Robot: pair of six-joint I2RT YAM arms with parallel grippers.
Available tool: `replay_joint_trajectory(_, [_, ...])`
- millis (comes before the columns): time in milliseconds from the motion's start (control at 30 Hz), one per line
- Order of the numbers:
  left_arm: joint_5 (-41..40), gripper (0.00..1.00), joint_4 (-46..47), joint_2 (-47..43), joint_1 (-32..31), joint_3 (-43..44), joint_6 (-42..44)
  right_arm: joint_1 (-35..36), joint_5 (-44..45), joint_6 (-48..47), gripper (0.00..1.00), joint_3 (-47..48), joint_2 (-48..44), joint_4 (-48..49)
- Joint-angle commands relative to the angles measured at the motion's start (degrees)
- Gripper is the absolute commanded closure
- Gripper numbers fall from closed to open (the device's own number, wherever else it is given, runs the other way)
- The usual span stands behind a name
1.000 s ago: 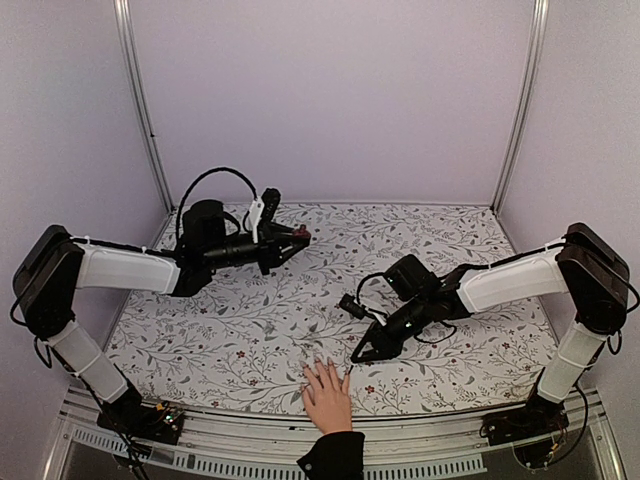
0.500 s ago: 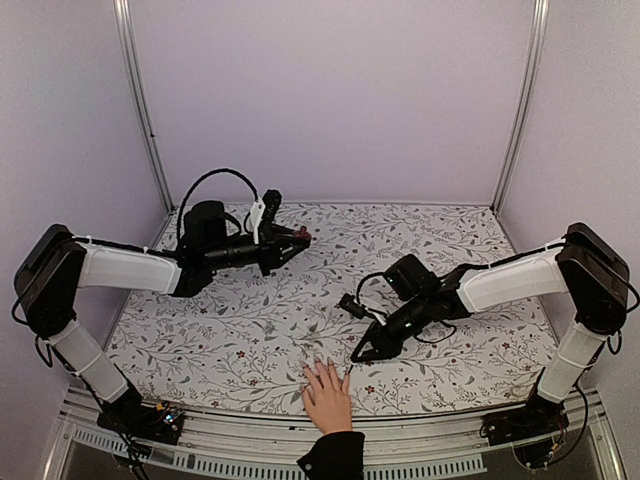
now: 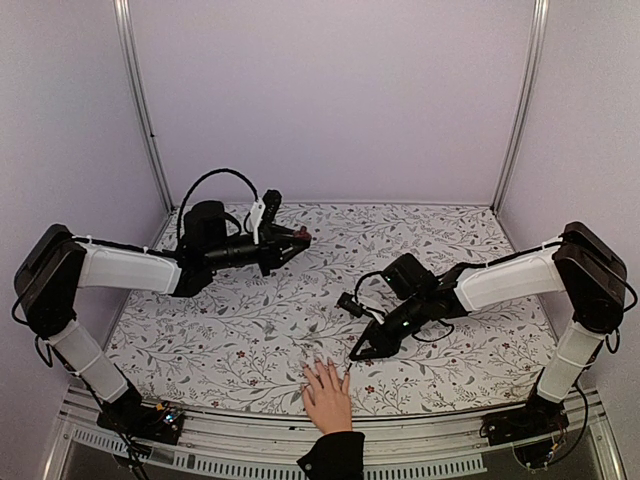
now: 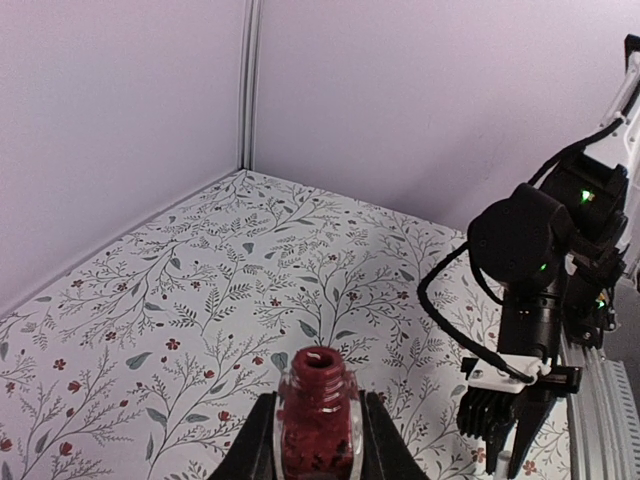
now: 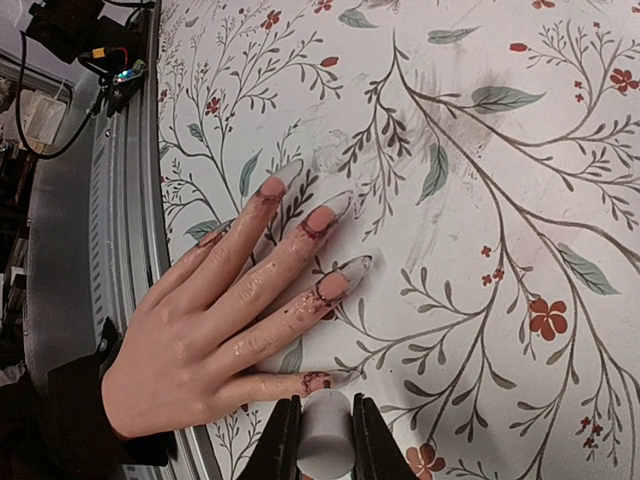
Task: Paint the nails
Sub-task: Paint the nail polish on the nail.
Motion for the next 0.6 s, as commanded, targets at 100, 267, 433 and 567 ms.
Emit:
replay_joint_trajectory(100, [0.53, 1.00, 1.53, 0.65, 0.92, 0.54, -0.26, 0.52, -0.66, 0.56, 1.00, 1.09, 0.80, 0.11])
replay_joint_trajectory(267, [0.53, 1.00, 1.53, 0.71, 1.01, 0.74, -0.29, 0.47, -1.43, 0.47, 1.00, 0.94, 0.89, -0.02])
replay_joint_trajectory(433, [0.77, 1.00, 1.53, 0.98, 0.99, 0.89, -0.35, 0.49, -1.74, 0.29, 1.00, 0.92, 1.08, -0.45])
replay_joint_trajectory(567, [0.79, 1.00, 1.62, 0.99, 1.08, 0.82, -0.50, 0.48, -1.70, 0.21, 1.00, 0.92, 1.07, -0.41])
